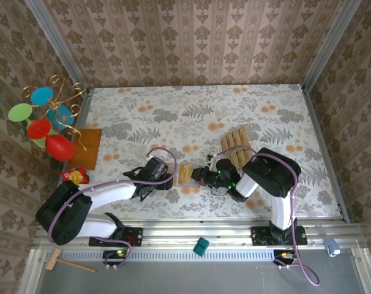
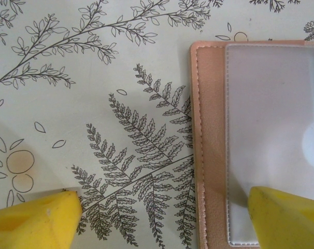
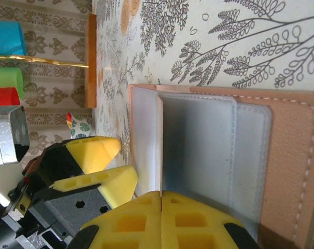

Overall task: Put the credit cards into the card holder
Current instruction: Insert the credit card into the card slot.

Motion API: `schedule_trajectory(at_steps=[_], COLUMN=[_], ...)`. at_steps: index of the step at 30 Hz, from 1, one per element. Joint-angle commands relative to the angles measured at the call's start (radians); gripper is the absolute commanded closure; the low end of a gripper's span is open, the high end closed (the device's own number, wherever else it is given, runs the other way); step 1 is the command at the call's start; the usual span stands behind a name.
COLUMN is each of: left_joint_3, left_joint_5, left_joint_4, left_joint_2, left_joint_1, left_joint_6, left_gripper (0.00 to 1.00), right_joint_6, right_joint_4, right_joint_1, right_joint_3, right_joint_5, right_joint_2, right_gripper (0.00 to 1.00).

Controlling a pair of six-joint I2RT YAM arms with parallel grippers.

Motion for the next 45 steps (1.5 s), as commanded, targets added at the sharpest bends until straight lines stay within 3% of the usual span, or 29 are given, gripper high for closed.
schedule_trajectory(at_steps=[1, 45], left_joint_3=[-0.031, -0.041], left_joint_5=[-0.011, -0.013], left_joint_4=[-0.052, -0.054], left_joint_2=[0.007, -0.007], left_joint_1=[-0.003, -0.008], left_joint_6=[-0.023, -0.029], left_gripper=[0.14, 0.14], right_joint_6=[0.004, 0.003], right_joint_4=[-0.008, -0.034], right_joint_1=[0.008, 0.031], right_joint_3=[0.018, 0.036], right_joint_5=[0.0, 0.002], right_joint_2=[0.026, 0.04], right_gripper=[1.0, 1.0])
